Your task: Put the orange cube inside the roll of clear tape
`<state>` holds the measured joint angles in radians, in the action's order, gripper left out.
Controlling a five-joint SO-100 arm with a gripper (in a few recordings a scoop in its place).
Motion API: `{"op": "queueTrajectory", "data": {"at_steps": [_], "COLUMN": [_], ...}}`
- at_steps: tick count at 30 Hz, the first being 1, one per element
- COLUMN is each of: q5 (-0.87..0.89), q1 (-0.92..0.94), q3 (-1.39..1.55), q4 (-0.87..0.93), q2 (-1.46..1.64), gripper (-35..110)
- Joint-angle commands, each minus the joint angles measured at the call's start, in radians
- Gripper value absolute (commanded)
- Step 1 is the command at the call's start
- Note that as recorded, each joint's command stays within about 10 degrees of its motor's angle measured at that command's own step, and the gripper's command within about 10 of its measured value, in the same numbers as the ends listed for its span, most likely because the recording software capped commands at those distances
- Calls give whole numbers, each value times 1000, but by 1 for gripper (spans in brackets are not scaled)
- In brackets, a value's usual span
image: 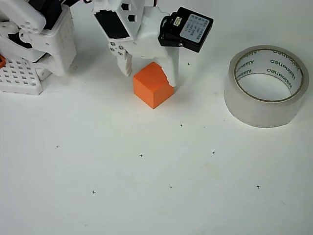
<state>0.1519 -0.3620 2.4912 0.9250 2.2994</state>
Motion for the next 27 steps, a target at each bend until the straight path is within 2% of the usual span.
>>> {"op": "queueTrajectory", "data": {"at_steps": [1, 27], "q5": [12, 35], "q1": [-15, -14], "q3": [-80, -5], "q4": [-35, -115], "q2": [-12, -129], "gripper": [46, 46]}}
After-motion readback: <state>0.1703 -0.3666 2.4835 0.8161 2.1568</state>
